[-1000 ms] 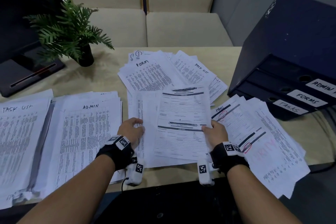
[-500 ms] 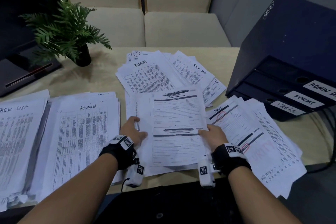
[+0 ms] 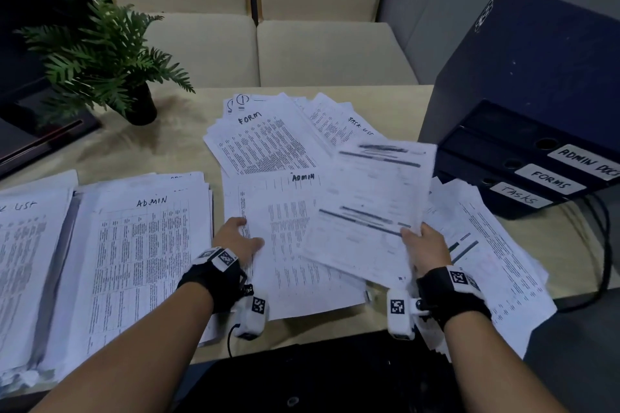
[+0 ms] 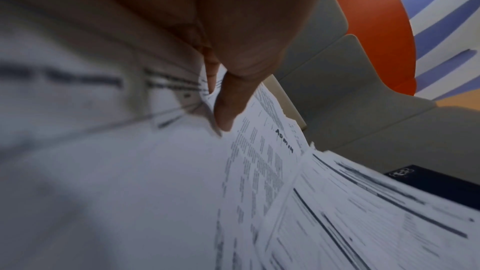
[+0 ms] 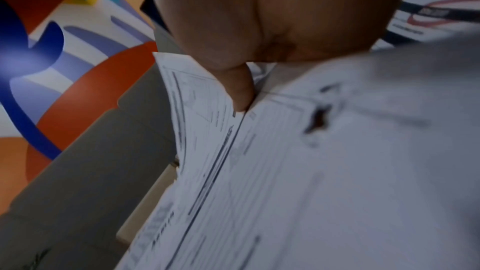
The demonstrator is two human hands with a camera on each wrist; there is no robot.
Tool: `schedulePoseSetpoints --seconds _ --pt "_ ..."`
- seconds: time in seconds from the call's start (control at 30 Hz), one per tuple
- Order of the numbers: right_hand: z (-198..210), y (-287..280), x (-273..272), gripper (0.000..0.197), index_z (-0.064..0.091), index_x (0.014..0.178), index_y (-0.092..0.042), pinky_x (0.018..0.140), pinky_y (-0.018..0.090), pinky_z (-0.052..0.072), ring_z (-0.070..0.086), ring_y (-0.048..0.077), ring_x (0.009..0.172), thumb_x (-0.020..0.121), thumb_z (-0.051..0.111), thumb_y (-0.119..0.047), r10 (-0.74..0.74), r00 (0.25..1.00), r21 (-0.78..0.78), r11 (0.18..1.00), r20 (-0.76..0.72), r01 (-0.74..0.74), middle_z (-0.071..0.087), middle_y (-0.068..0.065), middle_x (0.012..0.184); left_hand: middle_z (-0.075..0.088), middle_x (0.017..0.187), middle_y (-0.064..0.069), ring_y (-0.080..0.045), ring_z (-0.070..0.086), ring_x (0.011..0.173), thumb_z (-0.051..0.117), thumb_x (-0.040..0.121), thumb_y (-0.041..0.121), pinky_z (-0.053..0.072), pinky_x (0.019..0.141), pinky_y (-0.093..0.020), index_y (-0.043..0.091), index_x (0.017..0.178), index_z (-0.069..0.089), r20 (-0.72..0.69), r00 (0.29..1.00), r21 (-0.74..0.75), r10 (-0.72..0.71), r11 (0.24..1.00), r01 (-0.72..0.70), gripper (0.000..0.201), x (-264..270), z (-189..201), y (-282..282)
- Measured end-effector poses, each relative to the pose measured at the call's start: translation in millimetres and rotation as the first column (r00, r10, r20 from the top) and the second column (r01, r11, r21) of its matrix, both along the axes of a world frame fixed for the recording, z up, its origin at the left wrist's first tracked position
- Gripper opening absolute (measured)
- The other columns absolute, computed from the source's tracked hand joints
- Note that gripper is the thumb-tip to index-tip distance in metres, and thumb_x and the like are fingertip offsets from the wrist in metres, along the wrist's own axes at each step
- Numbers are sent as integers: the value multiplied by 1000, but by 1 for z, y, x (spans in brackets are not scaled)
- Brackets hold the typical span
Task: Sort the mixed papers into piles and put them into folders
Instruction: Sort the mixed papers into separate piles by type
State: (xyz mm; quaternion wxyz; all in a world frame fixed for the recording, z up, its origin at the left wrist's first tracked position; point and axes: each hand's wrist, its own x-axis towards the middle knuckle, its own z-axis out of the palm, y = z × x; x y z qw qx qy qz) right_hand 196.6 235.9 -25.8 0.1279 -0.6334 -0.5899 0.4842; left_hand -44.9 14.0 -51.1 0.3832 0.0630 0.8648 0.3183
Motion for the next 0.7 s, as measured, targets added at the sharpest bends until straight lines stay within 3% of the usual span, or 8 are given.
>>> schedulePoseSetpoints --seconds 0.07,0.13,0.23,0.33,0.43,0.57,0.7 --pt "-6 -6 -2 19 68 109 -18 80 31 52 66 24 90 93 59 -21 62 998 -50 997 23 -61 70 3 100 59 111 -11 -19 59 72 72 80 11 47 61 -24 15 133 42 -2 1000 1 16 1000 -16 61 1 1 4" --pt "-10 -11 -3 20 68 110 -19 83 31 52 66 24 92 93 59 -21 93 995 -86 992 37 -89 70 2 103 59 101 -10 -18 56 64 71 78 5 42 52 -24 17 131 39 -19 999 17 30 999 -30 63 0 2 5" --pt "-10 -11 -3 16 68 106 -21 82 32 52 66 24 91 93 58 -19 72 997 -81 994 24 -70 70 2 102 57 108 -7 -23 59 75 68 78 1 46 60 -25 23 133 39 -77 997 66 25 998 -20 66 -4 5 0" --pt "-6 -4 -2 10 65 98 -21 76 28 49 63 24 85 93 57 -17 2 999 -20 1000 32 -2 68 3 96 59 105 -7 -20 59 60 61 81 -1 44 50 -23 32 129 43 -101 989 178 108 980 -88 60 -14 19 -13" --pt "-3 1 -6 11 65 98 -16 70 25 43 58 19 76 94 54 -15 -51 998 32 998 23 50 66 5 93 53 113 -2 -11 56 66 60 84 -3 43 53 -19 29 129 44 -154 960 295 236 938 -183 57 -31 36 -30" --pt "-4 1 -15 11 64 100 -16 65 23 39 55 12 69 96 53 -15 -11 1000 40 999 26 10 64 3 92 59 111 -14 -22 56 62 58 86 -10 50 49 -21 30 123 45 -24 911 497 413 795 -347 56 -51 46 -48" --pt "7 5 -7 13 65 101 -18 55 19 38 55 7 70 96 53 -15 70 996 53 996 48 -73 65 0 90 62 108 -14 -22 62 72 57 86 -12 54 61 -26 31 124 45 47 900 549 434 741 -386 58 -49 52 -52"
